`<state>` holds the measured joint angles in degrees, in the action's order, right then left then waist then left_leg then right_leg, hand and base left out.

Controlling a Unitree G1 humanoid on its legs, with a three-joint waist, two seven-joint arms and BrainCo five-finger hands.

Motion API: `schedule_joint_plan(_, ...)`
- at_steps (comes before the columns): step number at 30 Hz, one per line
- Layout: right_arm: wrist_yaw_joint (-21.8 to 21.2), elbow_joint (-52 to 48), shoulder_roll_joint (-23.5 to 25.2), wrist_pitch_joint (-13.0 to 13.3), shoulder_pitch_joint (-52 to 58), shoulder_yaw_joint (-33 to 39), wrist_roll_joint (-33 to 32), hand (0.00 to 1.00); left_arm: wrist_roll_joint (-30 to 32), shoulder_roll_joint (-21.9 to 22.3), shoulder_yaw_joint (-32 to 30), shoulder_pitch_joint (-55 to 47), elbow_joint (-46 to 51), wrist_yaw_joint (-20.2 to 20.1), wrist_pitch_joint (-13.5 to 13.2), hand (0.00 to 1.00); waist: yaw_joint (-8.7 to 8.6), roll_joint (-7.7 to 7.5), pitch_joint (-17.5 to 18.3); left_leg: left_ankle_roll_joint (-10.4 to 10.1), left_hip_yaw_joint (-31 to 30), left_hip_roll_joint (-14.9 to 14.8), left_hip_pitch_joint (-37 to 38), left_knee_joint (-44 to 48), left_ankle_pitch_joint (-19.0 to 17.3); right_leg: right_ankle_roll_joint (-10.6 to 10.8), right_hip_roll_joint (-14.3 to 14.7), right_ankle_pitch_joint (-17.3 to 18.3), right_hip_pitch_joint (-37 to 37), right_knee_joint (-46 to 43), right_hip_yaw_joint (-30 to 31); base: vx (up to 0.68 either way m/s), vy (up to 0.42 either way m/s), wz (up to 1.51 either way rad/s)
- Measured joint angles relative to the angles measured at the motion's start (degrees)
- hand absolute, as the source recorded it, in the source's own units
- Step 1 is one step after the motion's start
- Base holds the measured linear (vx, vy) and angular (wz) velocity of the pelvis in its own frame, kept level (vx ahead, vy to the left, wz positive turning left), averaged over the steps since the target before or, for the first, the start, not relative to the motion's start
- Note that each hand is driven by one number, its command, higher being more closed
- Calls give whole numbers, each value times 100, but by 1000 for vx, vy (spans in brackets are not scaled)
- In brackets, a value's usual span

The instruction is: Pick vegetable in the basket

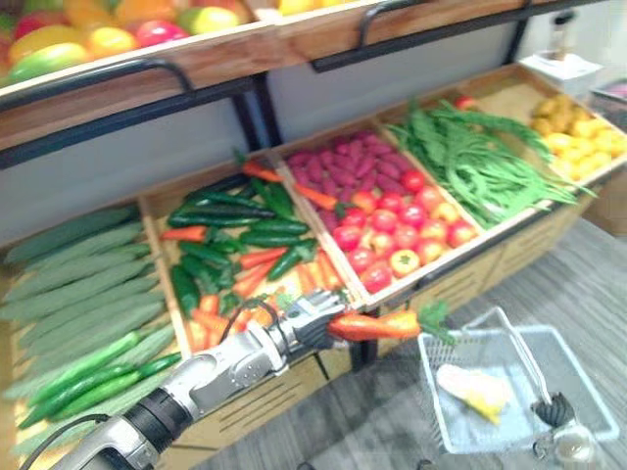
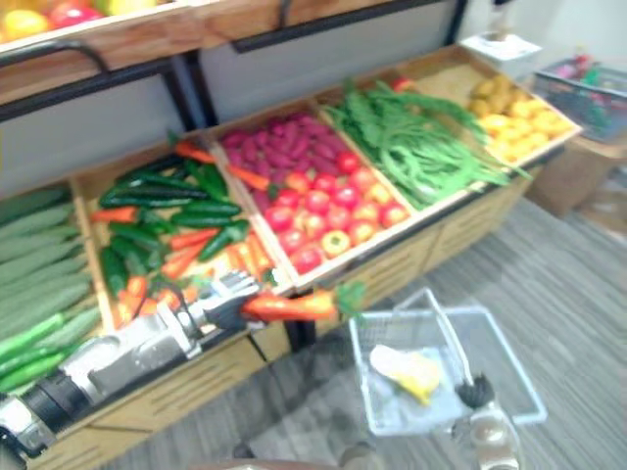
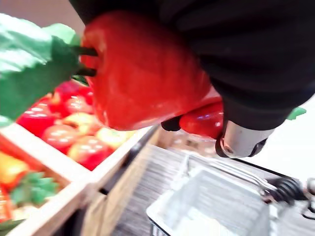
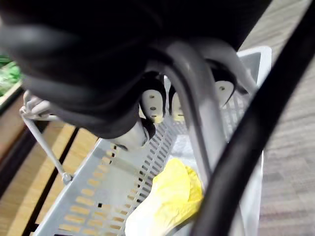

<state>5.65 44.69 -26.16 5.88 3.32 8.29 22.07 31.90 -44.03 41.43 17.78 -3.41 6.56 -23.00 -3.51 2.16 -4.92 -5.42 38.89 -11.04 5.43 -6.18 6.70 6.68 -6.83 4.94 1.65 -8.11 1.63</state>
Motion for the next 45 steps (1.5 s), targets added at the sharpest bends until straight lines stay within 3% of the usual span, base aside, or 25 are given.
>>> schedule_joint_plan(3,-235,-479,-437,76,33,-540,44,100,-219,24,307,69,112,-126,-88,100,-102,28,49,-86,498,-124,130,0,-62,-27,158,-117,141,34,334,-129,-48,-68)
schedule_joint_plan(4,-327,-638,-618,76,36,-759,45,100,-240,59,440,114,122,-211,-132,100,-109,-22,59,-95,782,-155,192,1,-58,-14,197,-129,222,81,494,-145,-30,-75)
schedule_joint_plan(8,-522,-1365,-1182,92,36,-1434,45,100,-409,129,779,185,265,-334,-196,100,-113,19,121,-134,1496,-156,357,0,-71,72,226,-322,387,180,855,-110,-6,-89)
schedule_joint_plan(12,-825,-2194,-1662,365,-6,-2278,35,100,-480,347,1052,307,267,-469,-206,100,-148,-24,152,-159,2171,-165,464,0,-73,211,295,-459,622,300,1198,-58,-5,-69)
schedule_joint_plan(15,-903,-2503,-1840,503,-264,-2876,31,100,-481,535,1263,307,237,-525,-204,100,-264,-83,169,-195,2430,-149,600,2,-91,253,337,-523,661,313,1364,-7,11,-49)
schedule_joint_plan(18,-995,-2733,-2025,609,-612,-3266,-51,100,-482,697,1286,319,171,-529,-204,100,-260,-100,205,-247,2695,-137,688,8,-120,253,413,-605,721,320,1564,7,19,-43)
schedule_joint_plan(23,-1015,-3137,-2141,793,-817,-3463,-254,100,-469,889,1482,444,-165,-535,-175,100,-268,-149,245,-394,3003,-232,794,42,-115,169,623,-803,819,305,1792,17,1,-33)
schedule_joint_plan(34,-1261,-3955,-2744,830,-991,-3649,-806,100,-386,1039,1491,552,-742,-690,-133,100,-408,-138,235,-572,3414,-348,1040,46,-200,131,877,-830,804,245,2008,-4,0,-17)
schedule_joint_plan(42,-1501,-4530,-2816,882,-985,-3650,-1450,100,-153,1345,873,538,-1747,-689,78,100,-411,-116,28,-585,3443,-360,1077,46,-188,57,924,-769,815,190,2059,-51,-38,-3)
schedule_joint_plan(43,-1507,-4600,-2816,882,-984,-3649,-1532,100,-99,1401,817,538,-1938,-689,104,0,-412,-100,15,-593,3444,-368,1077,46,-181,57,933,-769,816,190,2060,-46,-36,-2)
schedule_joint_plan(45,-1518,-4634,-2808,883,-984,-3648,-1598,100,102,1520,714,542,-2213,-682,164,0,-411,-94,3,-596,3443,-373,1079,45,-173,46,934,-759,822,191,2059,-35,-24,0)
